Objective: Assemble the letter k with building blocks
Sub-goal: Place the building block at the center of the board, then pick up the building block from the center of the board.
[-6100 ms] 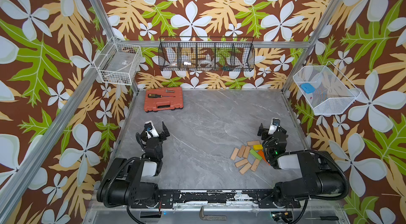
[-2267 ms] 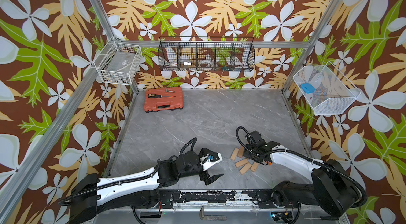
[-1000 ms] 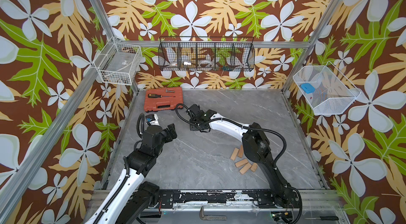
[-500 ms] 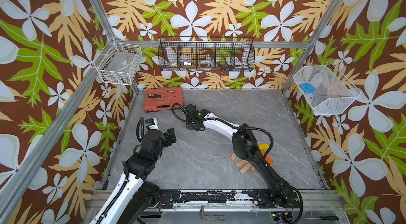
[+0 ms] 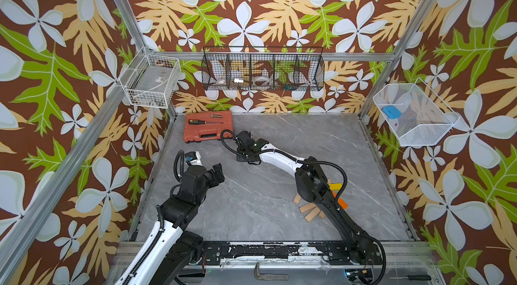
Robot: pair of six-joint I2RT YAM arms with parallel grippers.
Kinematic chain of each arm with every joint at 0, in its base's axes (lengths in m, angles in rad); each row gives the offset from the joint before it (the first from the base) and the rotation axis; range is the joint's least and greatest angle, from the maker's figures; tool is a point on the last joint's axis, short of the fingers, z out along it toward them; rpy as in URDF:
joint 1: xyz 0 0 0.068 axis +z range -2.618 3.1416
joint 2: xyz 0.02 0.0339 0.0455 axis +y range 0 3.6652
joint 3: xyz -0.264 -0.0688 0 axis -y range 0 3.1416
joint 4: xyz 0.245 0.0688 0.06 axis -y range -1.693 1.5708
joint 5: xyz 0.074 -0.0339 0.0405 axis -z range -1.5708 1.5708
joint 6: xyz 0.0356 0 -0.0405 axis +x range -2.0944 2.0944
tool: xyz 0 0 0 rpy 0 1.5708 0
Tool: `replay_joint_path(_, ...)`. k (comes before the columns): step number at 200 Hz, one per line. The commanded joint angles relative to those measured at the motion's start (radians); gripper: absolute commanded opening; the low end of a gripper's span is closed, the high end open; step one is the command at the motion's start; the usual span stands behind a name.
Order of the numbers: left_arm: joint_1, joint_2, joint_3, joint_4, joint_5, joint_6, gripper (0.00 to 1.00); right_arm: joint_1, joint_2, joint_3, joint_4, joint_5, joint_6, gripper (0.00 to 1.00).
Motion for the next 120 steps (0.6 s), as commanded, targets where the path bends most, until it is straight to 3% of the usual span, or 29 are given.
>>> replay_joint_path(1,0.002,-0.003,-0.002,0.010,-0.013,0.008,0.91,-0.001,0.000,-0.013,-0.078,-0.038,0.022,0.48)
replay_joint_path(37,0.002,-0.001,-0.008,0.016,-0.009,0.010,0.91,-0.005,-0.051,-0.013,-0.068,-0.064,0.017,0.58)
replay_joint_path(74,0.002,0.013,0.005,0.036,0.057,0.005,0.88,-0.027,-0.227,-0.074,-0.070,-0.053,-0.019,0.60)
replay_joint_path(120,-0.020,0.108,0.050,0.115,0.278,-0.042,0.76,-0.112,-0.657,-0.493,0.031,0.014,-0.090,0.61)
